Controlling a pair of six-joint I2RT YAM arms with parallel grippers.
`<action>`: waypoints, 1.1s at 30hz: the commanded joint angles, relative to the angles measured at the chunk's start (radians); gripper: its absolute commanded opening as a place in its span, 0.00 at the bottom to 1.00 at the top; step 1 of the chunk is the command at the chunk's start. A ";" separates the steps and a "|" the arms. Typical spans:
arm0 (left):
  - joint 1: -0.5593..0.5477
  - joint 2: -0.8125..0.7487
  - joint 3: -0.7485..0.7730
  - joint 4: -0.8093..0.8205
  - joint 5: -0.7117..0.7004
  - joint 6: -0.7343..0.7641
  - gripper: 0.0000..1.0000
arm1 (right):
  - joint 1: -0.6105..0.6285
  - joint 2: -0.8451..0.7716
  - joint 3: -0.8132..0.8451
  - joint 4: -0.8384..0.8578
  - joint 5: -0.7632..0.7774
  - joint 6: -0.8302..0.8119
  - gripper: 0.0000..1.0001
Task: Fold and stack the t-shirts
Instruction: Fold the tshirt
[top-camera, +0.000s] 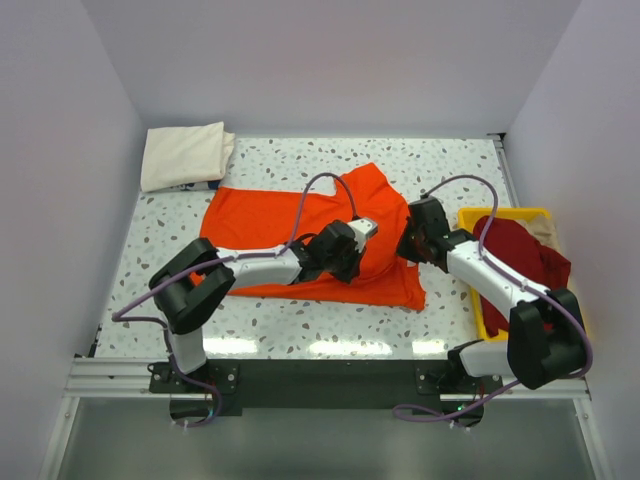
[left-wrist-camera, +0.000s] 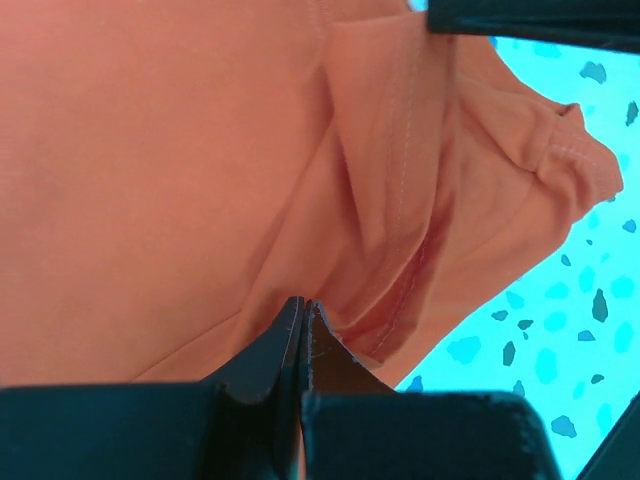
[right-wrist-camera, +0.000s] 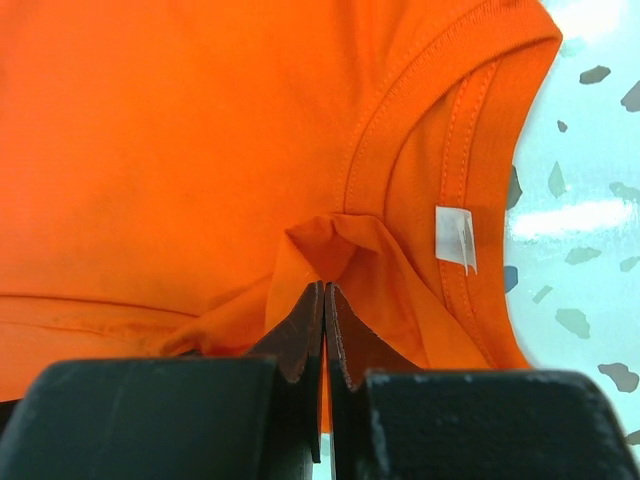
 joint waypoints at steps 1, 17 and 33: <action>0.030 -0.078 -0.021 0.075 -0.069 -0.049 0.00 | -0.008 -0.021 0.057 0.020 0.026 0.028 0.00; 0.127 -0.051 0.009 0.144 -0.143 -0.198 0.00 | -0.014 0.080 0.169 0.046 0.062 0.085 0.00; 0.161 0.029 0.071 0.146 -0.128 -0.239 0.00 | -0.032 0.160 0.198 0.068 0.094 0.091 0.00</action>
